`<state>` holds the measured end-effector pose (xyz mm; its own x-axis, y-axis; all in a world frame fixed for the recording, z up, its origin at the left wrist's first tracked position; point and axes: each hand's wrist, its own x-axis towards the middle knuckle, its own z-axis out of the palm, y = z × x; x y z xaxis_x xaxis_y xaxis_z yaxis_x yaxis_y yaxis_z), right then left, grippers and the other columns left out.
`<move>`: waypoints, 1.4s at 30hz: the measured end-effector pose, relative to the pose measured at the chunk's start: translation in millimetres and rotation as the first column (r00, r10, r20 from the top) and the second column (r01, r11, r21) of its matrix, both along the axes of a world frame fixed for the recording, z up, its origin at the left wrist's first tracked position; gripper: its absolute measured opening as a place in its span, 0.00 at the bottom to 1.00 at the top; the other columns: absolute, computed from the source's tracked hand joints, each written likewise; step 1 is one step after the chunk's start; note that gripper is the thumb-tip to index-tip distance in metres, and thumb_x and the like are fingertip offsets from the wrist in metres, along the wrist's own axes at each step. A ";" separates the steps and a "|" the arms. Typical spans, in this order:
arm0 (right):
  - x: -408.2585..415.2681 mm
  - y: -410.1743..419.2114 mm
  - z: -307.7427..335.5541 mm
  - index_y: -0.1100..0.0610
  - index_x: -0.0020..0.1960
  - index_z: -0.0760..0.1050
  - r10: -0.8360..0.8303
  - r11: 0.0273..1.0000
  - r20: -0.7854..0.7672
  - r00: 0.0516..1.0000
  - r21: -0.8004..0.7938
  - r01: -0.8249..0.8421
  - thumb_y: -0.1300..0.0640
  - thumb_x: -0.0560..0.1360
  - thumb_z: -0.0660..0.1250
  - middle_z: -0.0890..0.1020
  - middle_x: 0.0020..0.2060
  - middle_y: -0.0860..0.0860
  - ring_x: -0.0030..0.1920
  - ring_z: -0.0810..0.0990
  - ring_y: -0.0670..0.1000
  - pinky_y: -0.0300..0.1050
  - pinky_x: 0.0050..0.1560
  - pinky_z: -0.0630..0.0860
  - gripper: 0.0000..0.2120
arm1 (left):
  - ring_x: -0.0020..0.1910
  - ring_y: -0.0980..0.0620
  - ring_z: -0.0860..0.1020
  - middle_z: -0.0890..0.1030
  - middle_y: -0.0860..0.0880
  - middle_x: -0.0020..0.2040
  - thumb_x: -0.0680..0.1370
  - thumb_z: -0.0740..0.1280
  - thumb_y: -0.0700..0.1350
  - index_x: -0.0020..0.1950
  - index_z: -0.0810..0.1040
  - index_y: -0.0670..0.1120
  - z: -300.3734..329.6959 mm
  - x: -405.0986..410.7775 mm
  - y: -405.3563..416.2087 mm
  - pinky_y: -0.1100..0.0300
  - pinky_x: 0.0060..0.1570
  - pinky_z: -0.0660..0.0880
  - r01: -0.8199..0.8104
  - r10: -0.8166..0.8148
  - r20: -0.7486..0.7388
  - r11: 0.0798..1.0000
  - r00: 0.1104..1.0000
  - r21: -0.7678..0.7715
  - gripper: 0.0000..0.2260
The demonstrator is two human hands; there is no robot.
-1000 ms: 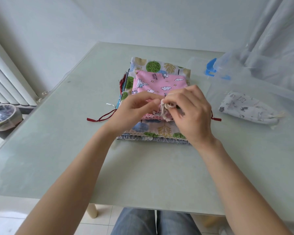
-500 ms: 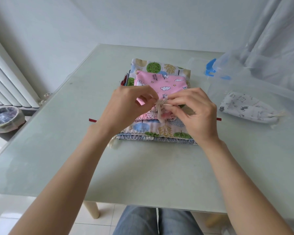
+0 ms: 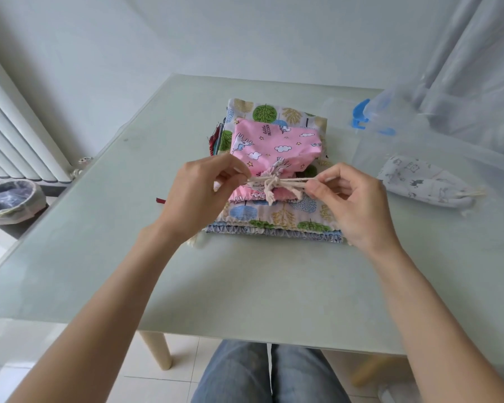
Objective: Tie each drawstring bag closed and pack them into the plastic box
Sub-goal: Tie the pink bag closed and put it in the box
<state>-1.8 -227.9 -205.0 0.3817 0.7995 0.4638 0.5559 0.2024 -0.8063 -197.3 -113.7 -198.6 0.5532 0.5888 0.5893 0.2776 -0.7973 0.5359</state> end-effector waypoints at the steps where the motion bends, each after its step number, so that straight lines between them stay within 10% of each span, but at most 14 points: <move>1: 0.2 -1.6 0.4 0.55 0.40 0.77 -0.006 1.000 0.021 1.000 -0.006 0.006 0.59 0.72 0.71 0.82 0.34 0.45 0.35 0.80 0.42 0.35 0.41 0.74 0.04 | 0.42 0.57 0.78 0.79 0.55 0.39 0.75 0.68 0.36 0.46 0.81 0.42 -2.9 -0.8 0.5 0.75 0.44 0.72 -0.020 0.020 -0.024 0.999 0.999 0.031 0.04; 6: 2.1 -11.4 4.3 0.55 0.39 0.78 0.004 0.999 0.019 1.000 -0.045 -0.003 0.59 0.71 0.72 0.83 0.34 0.46 0.34 0.80 0.44 0.37 0.40 0.76 0.04 | 0.34 0.59 0.76 0.78 0.56 0.38 0.74 0.69 0.37 0.45 0.81 0.44 -7.3 -4.1 1.4 0.72 0.40 0.71 -0.046 0.061 -0.100 0.988 0.993 0.144 0.03; 12: 13.9 -22.6 17.5 0.43 0.55 0.75 0.168 0.970 0.240 0.956 -0.213 -0.117 0.51 0.69 0.74 0.81 0.51 0.41 0.53 0.77 0.40 0.33 0.51 0.71 0.17 | 0.48 0.64 0.79 0.82 0.57 0.50 0.79 0.64 0.47 0.56 0.79 0.47 1.5 -6.3 -6.4 0.71 0.50 0.74 0.149 -0.150 -0.021 0.988 0.988 -0.043 0.09; 20: -4.4 12.1 8.3 0.46 0.66 0.71 0.342 0.924 0.707 0.619 -0.372 -0.085 0.48 0.67 0.74 0.75 0.61 0.45 0.65 0.66 0.49 0.45 0.66 0.59 0.29 | 0.56 0.63 0.76 0.79 0.59 0.57 0.75 0.64 0.35 0.61 0.76 0.52 12.8 3.2 45.7 0.56 0.59 0.74 0.077 -0.085 -0.138 0.995 0.987 -0.063 0.18; 26: 10.5 37.0 36.1 0.50 0.57 0.78 0.240 0.950 0.510 0.826 -0.300 -0.090 0.59 0.72 0.68 0.81 0.41 0.46 0.39 0.76 0.48 0.45 0.40 0.73 0.13 | 0.70 0.52 0.62 0.64 0.52 0.73 0.70 0.71 0.36 0.70 0.67 0.54 22.3 31.6 105.9 0.54 0.69 0.59 0.147 -0.199 -0.506 0.979 0.839 -0.141 0.32; 31: 47.9 52.2 52.4 0.50 0.63 0.74 0.072 0.972 0.470 0.880 -0.232 0.045 0.60 0.72 0.70 0.82 0.51 0.49 0.49 0.79 0.47 0.43 0.48 0.74 0.20 | 0.64 0.60 0.66 0.69 0.57 0.68 0.73 0.71 0.50 0.65 0.73 0.54 12.6 58.2 129.5 0.61 0.66 0.60 0.194 -0.300 -0.590 0.952 0.750 -0.238 0.21; 38: 77.0 61.1 92.4 0.55 0.46 0.66 -0.063 0.953 0.644 0.762 -0.187 0.237 0.55 0.78 0.61 0.73 0.36 0.47 0.38 0.76 0.51 0.43 0.32 0.66 0.06 | 0.43 0.44 0.80 0.83 0.49 0.46 0.77 0.56 0.58 0.56 0.75 0.48 37.5 74.9 125.6 0.54 0.40 0.73 -0.079 0.120 -0.280 0.985 0.952 0.154 0.18; 42: 87.5 60.0 134.0 0.59 0.46 0.65 -0.091 0.984 0.162 0.983 -0.135 0.113 0.52 0.78 0.61 0.79 0.44 0.56 0.37 0.83 0.49 0.51 0.37 0.81 0.11 | 0.32 0.45 0.74 0.78 0.52 0.31 0.76 0.56 0.57 0.51 0.75 0.48 86.7 95.7 113.8 0.58 0.32 0.67 -0.135 0.134 0.011 0.980 0.991 0.147 0.16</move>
<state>85.6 -168.0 -71.0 0.3975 0.8224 0.4071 0.6878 0.0266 -0.7255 -101.7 0.1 -112.0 0.4744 0.5644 0.6756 0.3874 -0.8230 0.4155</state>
